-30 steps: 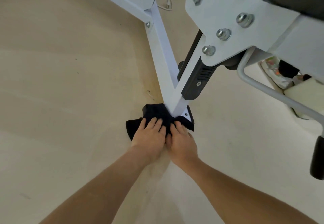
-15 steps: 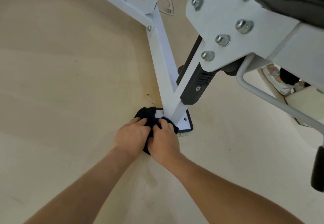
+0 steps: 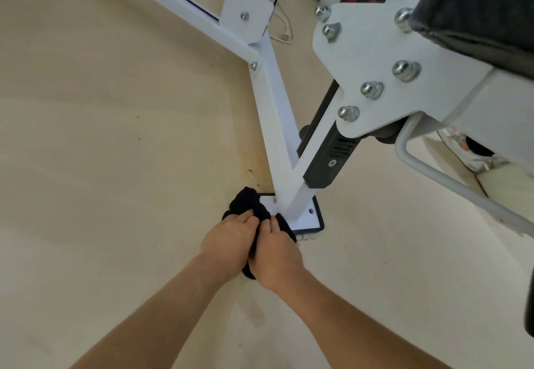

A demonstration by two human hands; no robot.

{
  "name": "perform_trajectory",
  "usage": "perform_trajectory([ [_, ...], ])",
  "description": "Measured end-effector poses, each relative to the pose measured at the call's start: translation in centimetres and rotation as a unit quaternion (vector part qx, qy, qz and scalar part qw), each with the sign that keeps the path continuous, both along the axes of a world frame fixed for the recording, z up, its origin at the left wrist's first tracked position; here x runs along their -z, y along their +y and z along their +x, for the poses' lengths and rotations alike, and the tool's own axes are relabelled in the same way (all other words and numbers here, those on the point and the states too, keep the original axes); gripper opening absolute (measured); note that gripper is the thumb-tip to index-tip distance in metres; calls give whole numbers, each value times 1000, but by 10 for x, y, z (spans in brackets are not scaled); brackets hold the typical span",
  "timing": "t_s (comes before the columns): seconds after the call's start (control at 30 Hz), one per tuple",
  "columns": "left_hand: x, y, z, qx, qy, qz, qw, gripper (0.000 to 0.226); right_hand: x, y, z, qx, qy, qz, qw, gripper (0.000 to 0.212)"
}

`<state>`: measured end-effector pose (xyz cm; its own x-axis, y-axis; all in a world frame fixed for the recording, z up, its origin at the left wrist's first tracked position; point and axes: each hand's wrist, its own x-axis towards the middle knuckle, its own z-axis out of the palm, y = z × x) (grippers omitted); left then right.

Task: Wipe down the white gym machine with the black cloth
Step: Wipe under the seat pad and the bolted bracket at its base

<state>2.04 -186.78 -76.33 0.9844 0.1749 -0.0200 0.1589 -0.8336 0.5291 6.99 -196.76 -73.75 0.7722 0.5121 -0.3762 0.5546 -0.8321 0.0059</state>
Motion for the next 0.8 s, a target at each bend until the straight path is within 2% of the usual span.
perform_trajectory([
  [0.1, 1, -18, -7, -39, 36, -25, 998, 22, -11, -14, -1, 17, 10, 40, 999, 27],
  [0.17, -2, -23, -13, -85, 51, -94, 991, 21, -20, -29, 5, 99, 55, 109, 988, 12],
  [0.27, -20, -23, -18, -137, 40, -228, 963, 10, -38, -49, 8, 274, 101, 277, 915, 12],
  [0.3, -30, -21, -17, -156, 19, -261, 953, 4, -47, -51, 8, 303, 83, 337, 888, 14],
  [0.37, -55, -19, -12, -192, -36, -321, 927, 16, -67, -47, 10, 321, 20, 463, 826, 21],
  [0.43, -84, -19, -2, -219, -106, -372, 896, 25, -92, -31, 14, 291, -85, 558, 772, 29],
  [0.5, -114, -21, 14, -210, -189, -421, 862, 28, -114, -10, 20, 246, -169, 599, 743, 29],
  [0.53, -127, -21, 23, -192, -235, -418, 856, 27, -120, -1, 24, 232, -170, 617, 733, 24],
  [0.57, -138, -20, 33, -172, -268, -393, 862, 24, -124, 8, 28, 227, -135, 647, 716, 18],
  [0.6, -143, -18, 42, -148, -286, -362, 875, 18, -126, 16, 33, 250, -54, 697, 670, 17],
  [0.67, -135, -12, 61, -102, -271, -307, 906, 8, -120, 24, 38, 333, 122, 753, 555, 18],
  [0.7, -124, -11, 67, -89, -229, -297, 923, 6, -112, 22, 38, 371, 153, 739, 541, 16],
  [0.73, -109, -12, 69, -82, -167, -293, 938, 7, -94, 14, 41, 408, 160, 698, 566, 15],
  [0.8, -74, -22, 60, -59, -21, -269, 961, 16, -58, -10, 34, 447, 182, 545, 686, 18],
])
